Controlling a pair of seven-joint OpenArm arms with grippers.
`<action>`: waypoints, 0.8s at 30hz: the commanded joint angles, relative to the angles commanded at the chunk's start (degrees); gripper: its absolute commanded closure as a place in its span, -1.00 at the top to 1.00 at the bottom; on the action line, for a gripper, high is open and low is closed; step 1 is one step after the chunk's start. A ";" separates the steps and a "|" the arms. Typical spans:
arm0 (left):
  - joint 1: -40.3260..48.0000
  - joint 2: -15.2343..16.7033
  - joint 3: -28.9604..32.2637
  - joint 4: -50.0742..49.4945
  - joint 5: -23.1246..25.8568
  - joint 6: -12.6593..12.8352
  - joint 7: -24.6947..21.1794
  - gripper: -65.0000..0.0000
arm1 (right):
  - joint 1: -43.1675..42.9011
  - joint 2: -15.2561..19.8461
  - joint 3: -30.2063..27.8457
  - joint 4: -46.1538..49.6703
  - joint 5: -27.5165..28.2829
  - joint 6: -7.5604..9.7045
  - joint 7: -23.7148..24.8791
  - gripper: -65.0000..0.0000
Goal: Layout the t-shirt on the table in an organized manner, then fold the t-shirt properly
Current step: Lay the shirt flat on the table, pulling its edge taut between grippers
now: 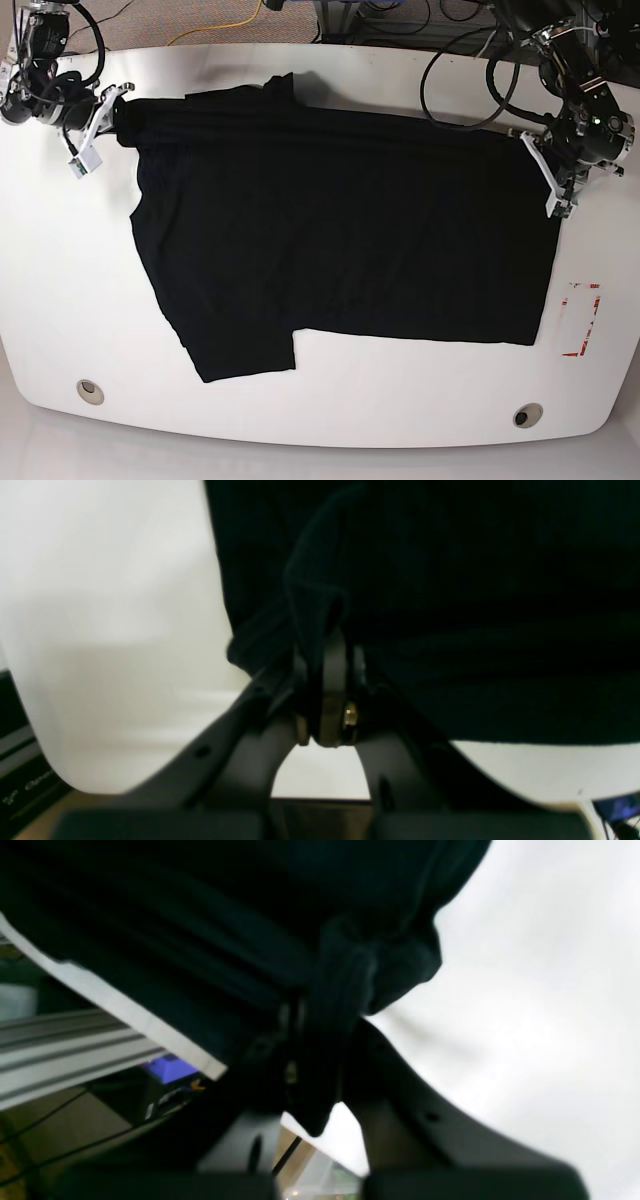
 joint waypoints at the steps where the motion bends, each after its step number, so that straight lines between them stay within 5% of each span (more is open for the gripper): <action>1: 0.18 -0.26 -0.26 0.00 0.00 0.00 0.00 -1.00 | -0.26 -0.18 0.00 0.00 0.00 0.00 0.00 -1.00; 24: 6.33 -1.05 -0.97 -0.18 0.00 0.00 0.00 -1.00 | -8.88 -2.81 0.44 8.70 0.09 0.00 0.00 -1.00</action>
